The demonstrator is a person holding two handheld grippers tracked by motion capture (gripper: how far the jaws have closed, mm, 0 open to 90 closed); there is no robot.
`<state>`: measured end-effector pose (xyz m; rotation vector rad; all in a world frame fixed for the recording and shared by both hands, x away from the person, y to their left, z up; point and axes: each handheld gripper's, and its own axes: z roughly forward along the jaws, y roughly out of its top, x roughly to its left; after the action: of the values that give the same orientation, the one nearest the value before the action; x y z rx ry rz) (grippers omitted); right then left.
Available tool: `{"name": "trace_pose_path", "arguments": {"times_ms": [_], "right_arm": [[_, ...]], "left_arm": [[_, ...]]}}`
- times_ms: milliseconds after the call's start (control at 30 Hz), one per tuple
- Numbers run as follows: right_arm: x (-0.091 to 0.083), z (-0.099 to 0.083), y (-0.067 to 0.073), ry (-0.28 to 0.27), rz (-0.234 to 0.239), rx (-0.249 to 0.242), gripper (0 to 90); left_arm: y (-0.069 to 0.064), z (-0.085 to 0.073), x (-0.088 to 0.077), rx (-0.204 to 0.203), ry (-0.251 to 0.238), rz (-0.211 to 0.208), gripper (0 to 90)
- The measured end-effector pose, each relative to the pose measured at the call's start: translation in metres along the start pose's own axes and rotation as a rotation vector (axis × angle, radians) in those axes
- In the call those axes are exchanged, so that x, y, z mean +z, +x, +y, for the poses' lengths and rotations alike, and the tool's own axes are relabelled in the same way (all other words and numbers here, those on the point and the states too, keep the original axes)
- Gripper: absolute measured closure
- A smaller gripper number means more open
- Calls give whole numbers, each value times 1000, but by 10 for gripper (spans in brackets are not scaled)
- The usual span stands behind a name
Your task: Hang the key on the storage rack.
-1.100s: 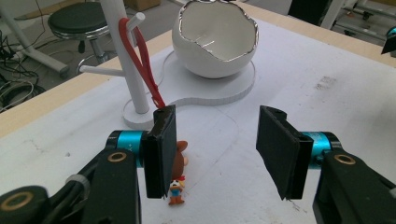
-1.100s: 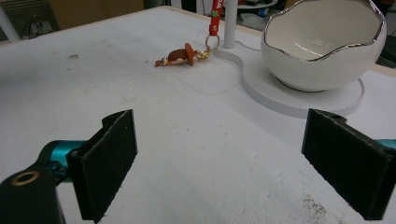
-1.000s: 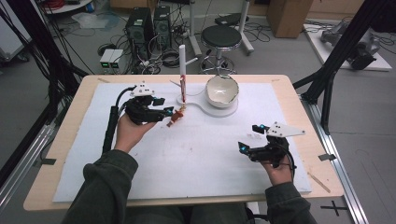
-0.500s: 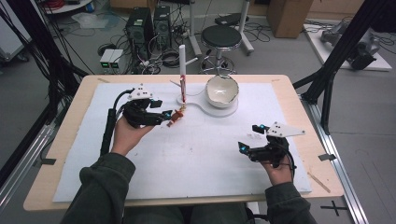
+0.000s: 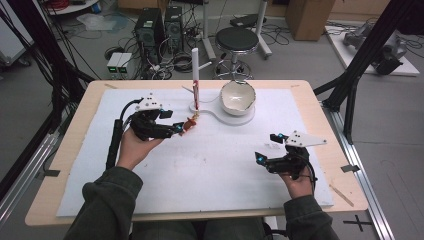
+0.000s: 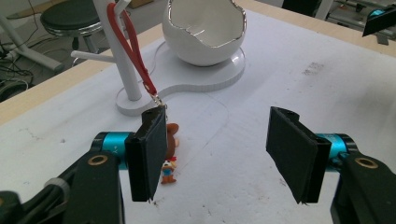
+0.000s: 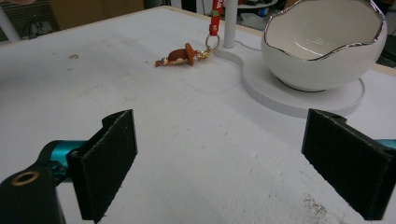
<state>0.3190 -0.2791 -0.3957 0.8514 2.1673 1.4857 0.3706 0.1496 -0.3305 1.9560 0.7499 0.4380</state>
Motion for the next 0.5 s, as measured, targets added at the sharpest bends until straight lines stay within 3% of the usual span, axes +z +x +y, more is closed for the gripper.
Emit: {"name": "trace_pose_path", "arguments": {"times_ms": [500], "right_arm": [[0,0,0,1,1,1,94]], "left_arm": [[-2,-8,-10,3,-8,-8,361]]}}
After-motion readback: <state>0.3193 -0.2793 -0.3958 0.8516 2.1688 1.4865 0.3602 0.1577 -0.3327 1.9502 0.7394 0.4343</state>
